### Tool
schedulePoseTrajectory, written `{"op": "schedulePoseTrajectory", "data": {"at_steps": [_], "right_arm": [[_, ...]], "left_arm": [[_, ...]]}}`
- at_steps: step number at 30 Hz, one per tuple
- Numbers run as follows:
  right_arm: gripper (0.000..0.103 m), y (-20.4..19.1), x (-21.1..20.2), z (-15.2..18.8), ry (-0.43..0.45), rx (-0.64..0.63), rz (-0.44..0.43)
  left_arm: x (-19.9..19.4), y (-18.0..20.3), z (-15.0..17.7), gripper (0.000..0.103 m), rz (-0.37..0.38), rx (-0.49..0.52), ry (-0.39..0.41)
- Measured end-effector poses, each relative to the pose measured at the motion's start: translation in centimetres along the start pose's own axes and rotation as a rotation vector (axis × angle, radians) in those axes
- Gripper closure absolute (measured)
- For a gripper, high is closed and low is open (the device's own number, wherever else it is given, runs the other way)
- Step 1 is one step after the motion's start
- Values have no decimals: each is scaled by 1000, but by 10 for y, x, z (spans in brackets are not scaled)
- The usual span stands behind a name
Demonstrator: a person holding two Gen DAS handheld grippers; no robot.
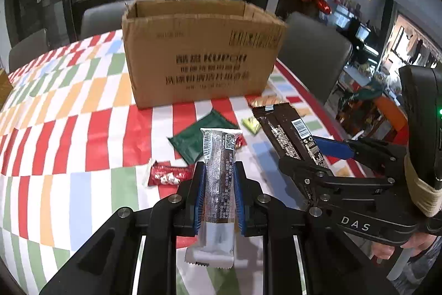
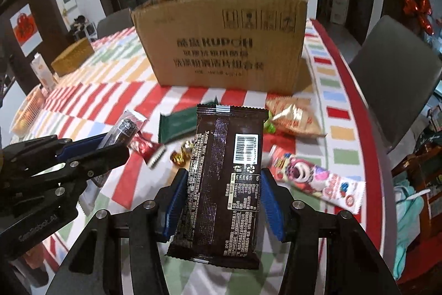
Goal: Organize snacks
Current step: 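Grasp the silver wrapped bar with the left tool while the right tool grasps the brown chocolate bar, then carry both held bars over the cardboard box and open both tools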
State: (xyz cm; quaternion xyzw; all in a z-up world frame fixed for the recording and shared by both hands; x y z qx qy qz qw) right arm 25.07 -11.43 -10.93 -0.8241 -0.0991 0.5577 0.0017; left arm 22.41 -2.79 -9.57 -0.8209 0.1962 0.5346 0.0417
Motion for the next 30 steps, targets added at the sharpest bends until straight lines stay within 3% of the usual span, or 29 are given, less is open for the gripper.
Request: {"op": "schedulePoseTrajectory", "data": {"at_steps": [20,30], "right_arm": [[50,8,-92,-58,232,-21,-12],[50,12,-119,-94,293,-38,-5]], "left_arm": [[-79,13,-64,83,-37,4,211],[-92,9,-105,83,-45,6,242]]}}
Point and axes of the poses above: each gripper's, at about its wrist camera, not at the fingertips, and x roughly the way its jaws point, y to its right, z to its underside, the point moved 6 cm from there along x, roughly the way its jaws point, and after that the axes turned 15 degrees about -y, right-handed, at the moved point
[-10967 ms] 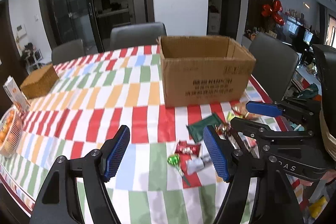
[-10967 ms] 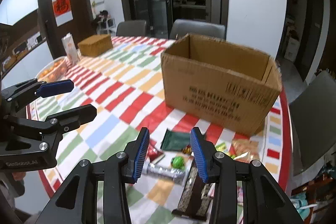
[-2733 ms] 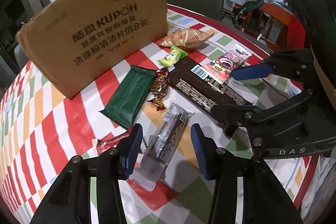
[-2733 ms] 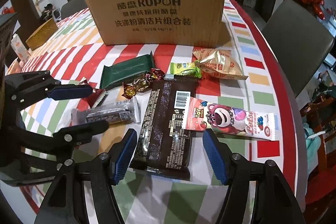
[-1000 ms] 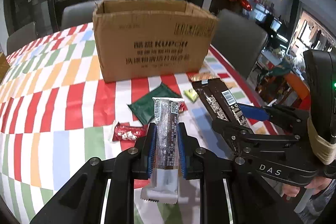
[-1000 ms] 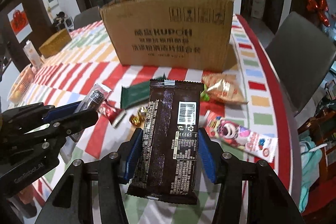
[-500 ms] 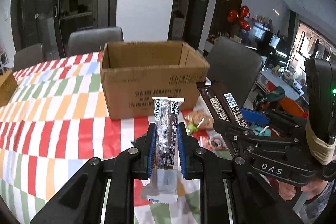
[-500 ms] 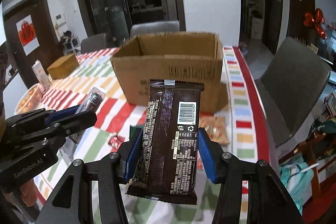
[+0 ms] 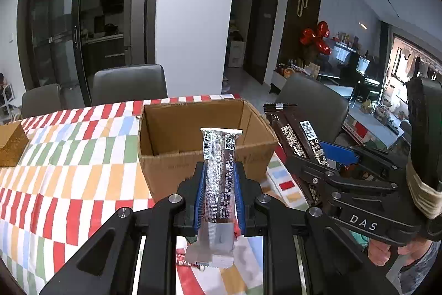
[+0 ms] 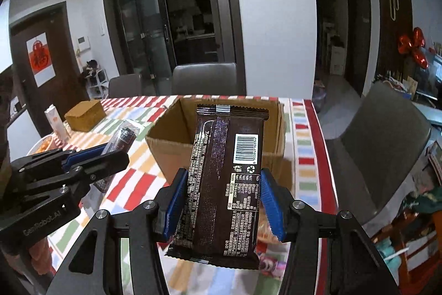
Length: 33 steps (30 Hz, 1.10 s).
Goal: Organize snacks
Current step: 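Carry both held bars over the cardboard box and open both tools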
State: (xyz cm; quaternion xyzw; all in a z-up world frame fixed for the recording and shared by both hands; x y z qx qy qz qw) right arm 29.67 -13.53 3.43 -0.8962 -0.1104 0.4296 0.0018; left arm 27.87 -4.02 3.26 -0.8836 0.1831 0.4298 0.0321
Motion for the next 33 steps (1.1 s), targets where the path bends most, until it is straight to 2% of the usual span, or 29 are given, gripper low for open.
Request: {"op": "schedulePoseTrajectory", "data": {"at_steps": [13,26,33], "right_arm": [[50,9,23,-43,-36,-23,9],[50,15,63,-68,-66,-39,6],[50,21,83,-77,-79,-34,11]], "left_arm": [[22,-17,-51,83,-11,-9,-24],[66,-43,-82,83,-19,-20,-49],[90,-48,-88,82,-32,-16,-71]]}}
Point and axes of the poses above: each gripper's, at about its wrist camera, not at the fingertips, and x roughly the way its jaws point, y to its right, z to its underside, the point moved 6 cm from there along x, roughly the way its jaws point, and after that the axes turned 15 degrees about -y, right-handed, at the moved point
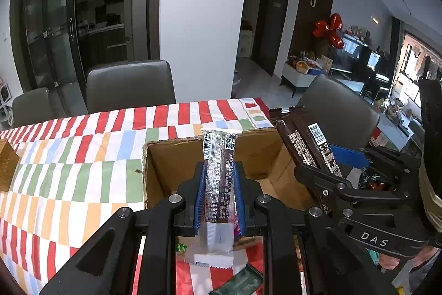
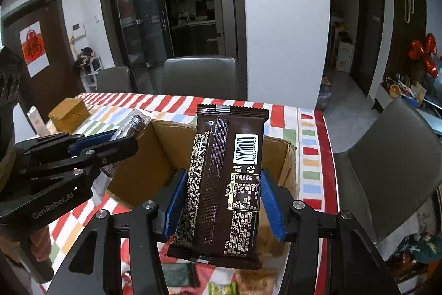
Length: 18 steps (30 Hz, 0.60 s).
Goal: Organize snacks
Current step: 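Carry both held bars over the cardboard box and open both tools, then move both tools back toward the remaining snacks on the table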
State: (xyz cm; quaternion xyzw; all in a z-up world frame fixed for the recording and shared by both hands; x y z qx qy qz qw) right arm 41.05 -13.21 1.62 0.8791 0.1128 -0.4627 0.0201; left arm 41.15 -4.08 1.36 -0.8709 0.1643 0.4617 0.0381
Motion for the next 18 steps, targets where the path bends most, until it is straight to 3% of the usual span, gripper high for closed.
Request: {"op": "schedulePoseTrajectory", "data": {"at_steps": [2,3,6,11,18], "right_arm": [[50,3,4,-2,-2,4,0],[50,3,5,-3,0,7,2],[45,6,6,-2,12,13,31],[45,5,-5,9,33,-1,50],[45,0,-31,34,43,-29,37]], "left_arm": [[4,-1,-2,79,-13,0,0],[4,-2,-1,69,-28,-1,-1],[-3,2,2,56,-70,10,23],[-20,12,15,51,-130,43,49],[-47,29,40,50,-126,58,68]]}}
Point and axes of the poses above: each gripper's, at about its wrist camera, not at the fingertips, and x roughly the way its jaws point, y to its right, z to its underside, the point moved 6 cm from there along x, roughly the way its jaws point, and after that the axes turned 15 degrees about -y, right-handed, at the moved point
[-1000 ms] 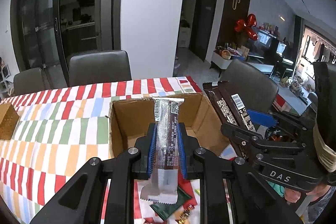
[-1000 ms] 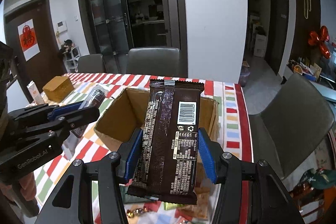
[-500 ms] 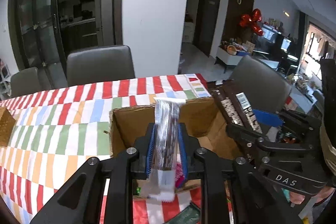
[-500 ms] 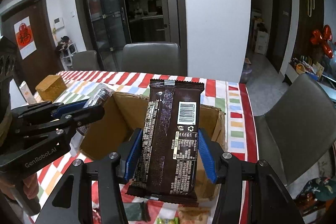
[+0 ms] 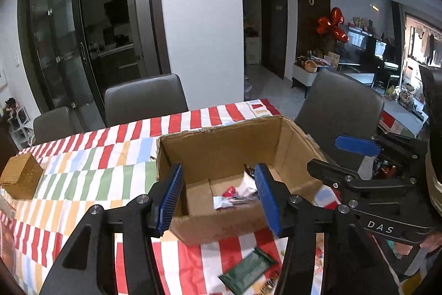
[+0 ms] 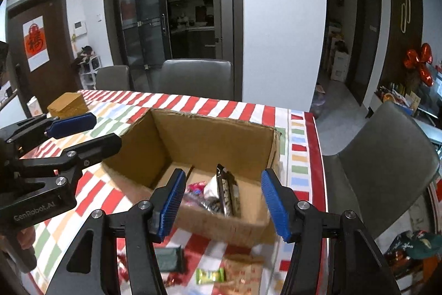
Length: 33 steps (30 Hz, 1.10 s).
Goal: Organize snacks
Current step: 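Move both tools back toward the remaining snacks on the table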
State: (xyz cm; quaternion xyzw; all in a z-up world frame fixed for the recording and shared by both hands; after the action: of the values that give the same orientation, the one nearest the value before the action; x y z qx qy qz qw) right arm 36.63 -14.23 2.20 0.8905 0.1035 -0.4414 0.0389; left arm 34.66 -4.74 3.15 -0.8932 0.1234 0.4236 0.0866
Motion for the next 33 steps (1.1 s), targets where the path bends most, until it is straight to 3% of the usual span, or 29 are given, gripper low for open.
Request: {"op": "schedulePoseTrajectory", "data": {"at_steps": [19,33], "right_arm": [[38,-8,-55,70,-3,-23,8],[35,-6,-42,126,-117,-72,29]], "left_arm": [[-48,35,80,46,35,-23,-22],[-30,57,133,45,75,-33,-135]]}}
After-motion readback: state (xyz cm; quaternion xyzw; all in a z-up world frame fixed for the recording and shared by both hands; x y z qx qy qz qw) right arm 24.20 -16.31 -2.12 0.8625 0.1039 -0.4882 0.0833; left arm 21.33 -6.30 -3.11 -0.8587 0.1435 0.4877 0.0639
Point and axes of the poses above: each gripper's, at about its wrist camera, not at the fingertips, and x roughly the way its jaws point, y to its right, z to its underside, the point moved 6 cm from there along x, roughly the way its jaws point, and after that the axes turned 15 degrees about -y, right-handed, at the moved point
